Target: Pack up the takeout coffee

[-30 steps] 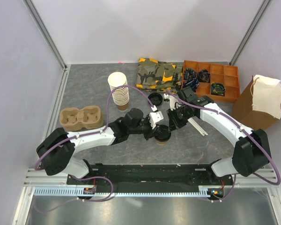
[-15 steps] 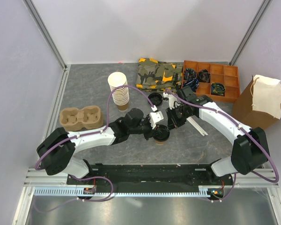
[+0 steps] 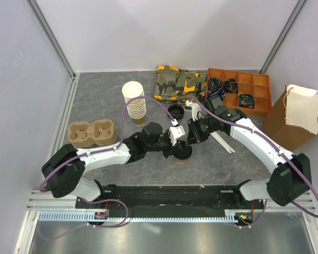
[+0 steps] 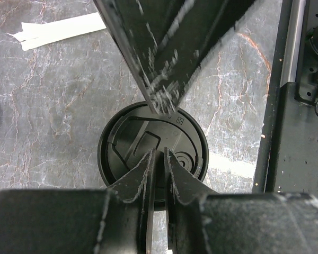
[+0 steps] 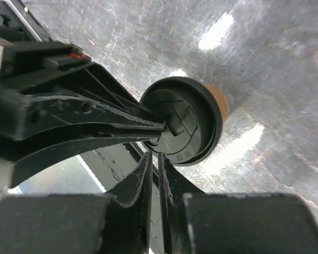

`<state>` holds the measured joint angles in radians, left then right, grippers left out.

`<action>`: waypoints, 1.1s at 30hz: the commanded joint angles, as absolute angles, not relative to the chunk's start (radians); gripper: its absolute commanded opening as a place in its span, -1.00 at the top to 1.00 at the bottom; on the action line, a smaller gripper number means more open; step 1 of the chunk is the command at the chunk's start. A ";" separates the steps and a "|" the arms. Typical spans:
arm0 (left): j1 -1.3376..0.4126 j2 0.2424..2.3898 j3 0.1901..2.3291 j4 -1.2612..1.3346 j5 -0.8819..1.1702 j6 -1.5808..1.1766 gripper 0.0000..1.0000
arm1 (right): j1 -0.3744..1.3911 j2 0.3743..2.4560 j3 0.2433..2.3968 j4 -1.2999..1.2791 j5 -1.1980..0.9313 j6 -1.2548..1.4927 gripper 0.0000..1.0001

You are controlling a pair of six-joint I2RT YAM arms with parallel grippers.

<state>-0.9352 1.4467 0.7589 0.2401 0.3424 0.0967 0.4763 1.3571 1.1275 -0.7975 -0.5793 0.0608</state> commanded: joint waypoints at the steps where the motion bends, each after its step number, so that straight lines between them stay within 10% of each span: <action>1: -0.936 1.454 0.761 0.227 0.351 0.087 0.65 | 0.505 1.368 1.023 -0.770 -0.603 0.113 0.69; 19: -0.933 1.389 0.778 0.210 0.379 0.077 0.65 | 0.477 1.359 1.046 -0.773 -0.644 0.087 0.78; 33: -0.902 1.233 0.954 -0.129 0.381 0.072 0.22 | 0.442 1.413 1.109 -0.660 -0.701 0.153 0.69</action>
